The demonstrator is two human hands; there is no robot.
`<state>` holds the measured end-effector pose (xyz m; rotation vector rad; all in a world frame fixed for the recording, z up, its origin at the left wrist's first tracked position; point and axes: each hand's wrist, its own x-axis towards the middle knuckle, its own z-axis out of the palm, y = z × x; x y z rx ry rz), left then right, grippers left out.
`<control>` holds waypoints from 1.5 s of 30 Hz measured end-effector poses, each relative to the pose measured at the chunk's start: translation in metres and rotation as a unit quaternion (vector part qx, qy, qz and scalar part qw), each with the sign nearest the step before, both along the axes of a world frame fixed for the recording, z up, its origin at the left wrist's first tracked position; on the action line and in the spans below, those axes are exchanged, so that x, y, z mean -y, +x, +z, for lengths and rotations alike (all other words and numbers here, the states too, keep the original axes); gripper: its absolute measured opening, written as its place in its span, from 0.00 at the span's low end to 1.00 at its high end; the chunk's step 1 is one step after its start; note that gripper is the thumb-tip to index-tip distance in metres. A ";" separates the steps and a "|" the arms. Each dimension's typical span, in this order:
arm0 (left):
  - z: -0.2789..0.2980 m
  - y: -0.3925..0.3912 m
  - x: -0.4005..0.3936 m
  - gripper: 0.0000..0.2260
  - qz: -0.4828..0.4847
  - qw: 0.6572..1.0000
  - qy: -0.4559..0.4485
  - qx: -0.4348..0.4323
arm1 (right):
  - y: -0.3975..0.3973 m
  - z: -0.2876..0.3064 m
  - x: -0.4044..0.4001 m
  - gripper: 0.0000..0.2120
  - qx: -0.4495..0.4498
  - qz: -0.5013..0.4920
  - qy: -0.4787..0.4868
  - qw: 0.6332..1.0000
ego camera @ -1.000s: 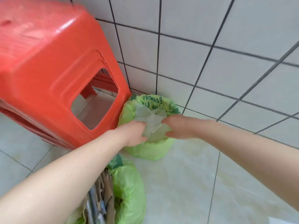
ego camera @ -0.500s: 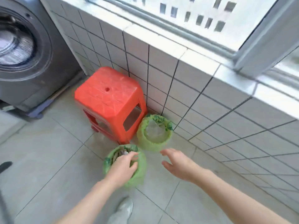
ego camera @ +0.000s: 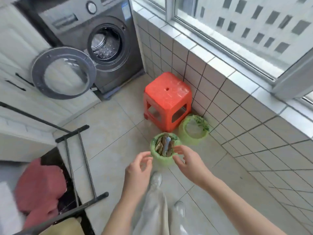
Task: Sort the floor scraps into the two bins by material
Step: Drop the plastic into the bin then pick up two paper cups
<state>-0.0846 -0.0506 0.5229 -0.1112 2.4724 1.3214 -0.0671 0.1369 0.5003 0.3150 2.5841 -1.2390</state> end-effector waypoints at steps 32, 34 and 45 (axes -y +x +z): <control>0.063 -0.294 0.353 0.08 0.255 0.960 -0.014 -0.114 | -0.374 0.110 0.335 0.14 -0.091 0.136 -0.041 0.986; 0.066 -0.327 0.360 0.08 0.260 0.958 -0.016 -0.125 | -0.408 0.114 0.345 0.14 -0.097 0.134 -0.044 0.985; 0.094 -0.541 0.393 0.10 0.292 0.943 -0.014 -0.160 | -0.628 0.144 0.385 0.11 -0.117 0.211 -0.027 0.970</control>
